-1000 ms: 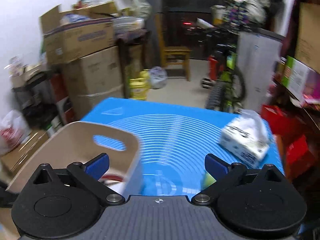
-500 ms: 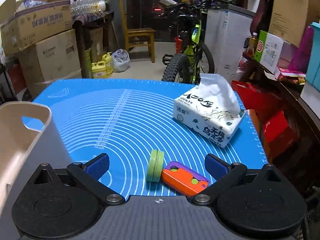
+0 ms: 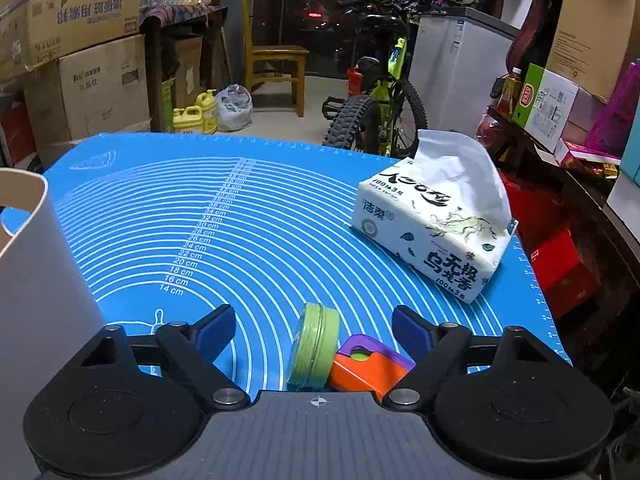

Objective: Organize rigid objects
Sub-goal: 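Grasp the green tape roll with the right tool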

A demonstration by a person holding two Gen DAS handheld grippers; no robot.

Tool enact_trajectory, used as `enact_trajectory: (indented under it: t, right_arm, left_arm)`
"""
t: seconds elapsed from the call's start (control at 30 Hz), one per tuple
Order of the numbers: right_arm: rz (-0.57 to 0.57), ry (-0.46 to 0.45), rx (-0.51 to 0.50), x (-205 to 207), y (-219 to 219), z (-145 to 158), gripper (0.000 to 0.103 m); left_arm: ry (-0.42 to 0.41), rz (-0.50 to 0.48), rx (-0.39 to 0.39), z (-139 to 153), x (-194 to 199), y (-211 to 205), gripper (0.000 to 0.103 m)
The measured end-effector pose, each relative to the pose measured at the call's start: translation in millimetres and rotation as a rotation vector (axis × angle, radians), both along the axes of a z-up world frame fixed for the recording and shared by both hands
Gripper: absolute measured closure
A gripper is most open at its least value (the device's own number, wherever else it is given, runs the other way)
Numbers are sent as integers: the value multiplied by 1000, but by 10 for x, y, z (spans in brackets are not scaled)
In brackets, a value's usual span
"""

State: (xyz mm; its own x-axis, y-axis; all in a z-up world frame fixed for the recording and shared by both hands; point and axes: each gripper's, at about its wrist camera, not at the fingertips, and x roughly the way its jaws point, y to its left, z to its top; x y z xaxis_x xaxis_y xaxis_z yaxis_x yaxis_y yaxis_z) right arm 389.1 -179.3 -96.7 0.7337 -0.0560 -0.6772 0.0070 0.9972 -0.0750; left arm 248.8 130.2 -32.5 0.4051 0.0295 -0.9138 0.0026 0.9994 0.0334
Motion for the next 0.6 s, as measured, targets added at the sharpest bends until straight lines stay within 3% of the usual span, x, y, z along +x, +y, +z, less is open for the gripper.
enact_trajectory:
  t: [0.17, 0.23, 0.33, 0.6]
  right_arm:
    - [7, 21, -10, 22, 35, -53, 32]
    - [10, 37, -17, 34, 49, -77, 54]
    - [13, 44, -13, 20, 55, -71, 73]
    - [39, 7, -3, -188, 29, 107, 73]
  left_arm:
    - [0, -1, 3, 3, 1, -4, 95]
    - [0, -1, 2, 2, 1, -4, 95]
    - [0, -1, 3, 2, 1, -6, 95]
    - [0, -1, 2, 2, 2, -4, 95]
